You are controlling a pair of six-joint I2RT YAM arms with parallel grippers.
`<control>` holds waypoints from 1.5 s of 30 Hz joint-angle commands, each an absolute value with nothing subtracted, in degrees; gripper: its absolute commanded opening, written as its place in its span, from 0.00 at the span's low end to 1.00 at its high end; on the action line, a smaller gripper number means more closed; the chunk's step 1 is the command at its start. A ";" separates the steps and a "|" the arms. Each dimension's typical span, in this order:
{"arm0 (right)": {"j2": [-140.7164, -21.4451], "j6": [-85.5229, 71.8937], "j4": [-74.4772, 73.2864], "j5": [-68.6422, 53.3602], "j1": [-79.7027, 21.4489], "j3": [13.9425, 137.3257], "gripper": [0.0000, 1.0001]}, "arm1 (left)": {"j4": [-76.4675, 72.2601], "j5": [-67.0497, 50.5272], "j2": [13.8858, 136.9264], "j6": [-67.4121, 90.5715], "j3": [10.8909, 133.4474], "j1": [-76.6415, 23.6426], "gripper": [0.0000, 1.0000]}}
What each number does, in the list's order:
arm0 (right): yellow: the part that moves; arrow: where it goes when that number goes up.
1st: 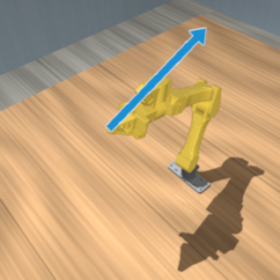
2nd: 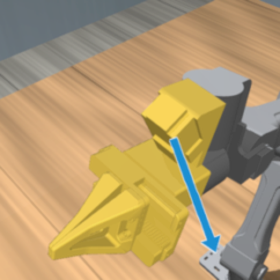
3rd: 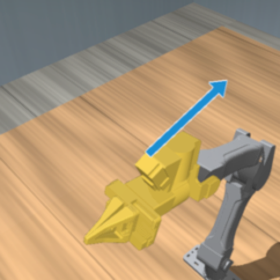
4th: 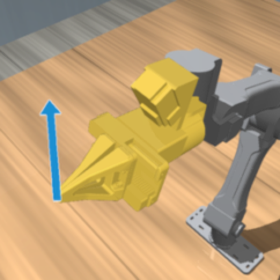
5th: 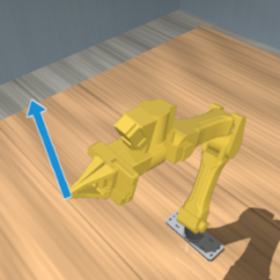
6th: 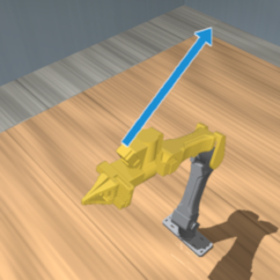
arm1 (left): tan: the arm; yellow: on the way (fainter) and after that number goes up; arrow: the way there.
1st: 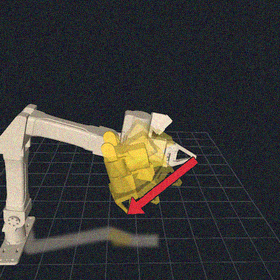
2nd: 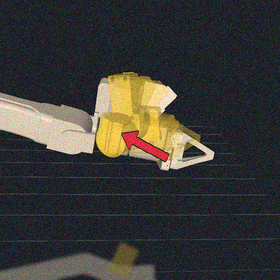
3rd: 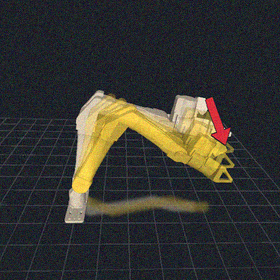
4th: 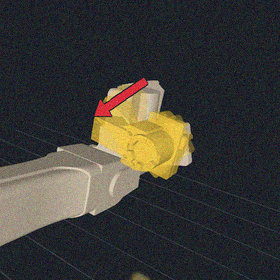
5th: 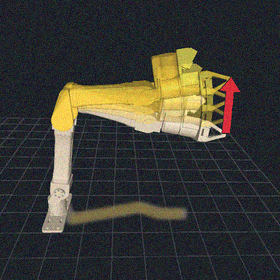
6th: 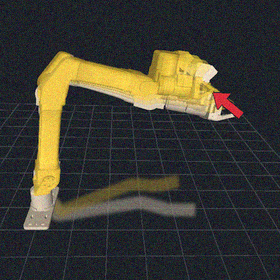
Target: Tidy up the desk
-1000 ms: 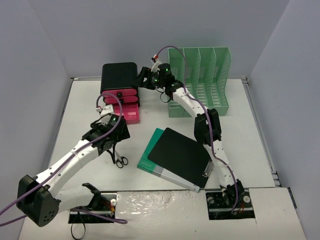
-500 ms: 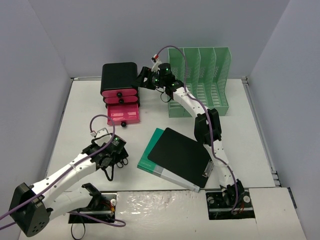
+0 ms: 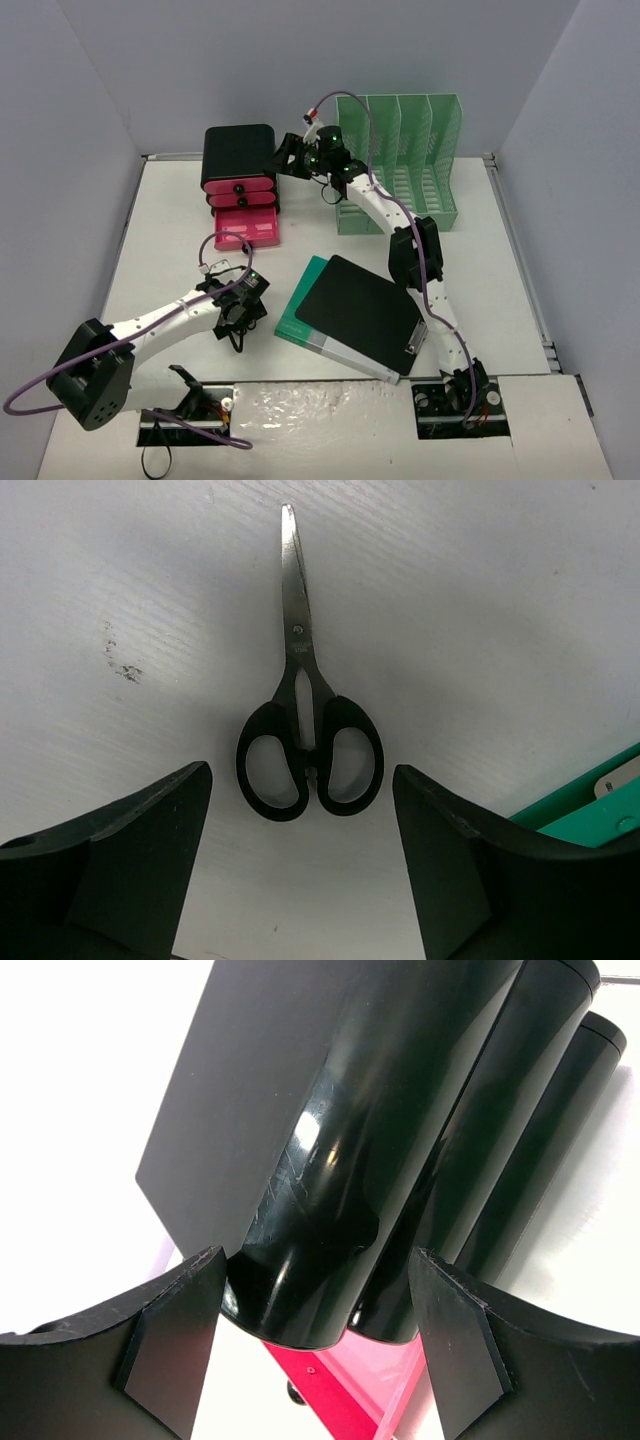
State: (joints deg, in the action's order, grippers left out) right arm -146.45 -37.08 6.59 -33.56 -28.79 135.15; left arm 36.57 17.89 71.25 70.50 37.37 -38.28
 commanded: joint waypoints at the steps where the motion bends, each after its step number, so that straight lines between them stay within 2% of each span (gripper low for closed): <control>1: -144.49 -35.18 3.14 -33.84 -27.51 135.00 0.69 | 34.33 18.46 72.60 70.99 42.37 -39.76 0.69; 12: -144.58 -35.07 3.43 -34.28 -26.98 134.48 0.68 | 33.39 18.45 75.14 70.76 44.20 -40.17 0.62; 33: -145.01 -35.42 4.04 -34.45 -26.55 134.30 0.68 | 38.32 19.26 67.51 75.58 39.14 -41.04 0.60; 39: -144.84 -35.51 4.12 -34.45 -26.54 134.21 0.68 | 36.54 18.90 68.33 75.76 38.14 -41.04 0.59; 45: -144.70 -35.68 4.19 -34.63 -26.54 134.56 0.68 | 33.92 18.43 70.82 75.59 37.82 -41.04 0.55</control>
State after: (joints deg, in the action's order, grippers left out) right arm -146.50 -36.01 1.87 -33.93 -26.30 133.78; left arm 36.38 17.98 69.62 74.77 37.01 -40.82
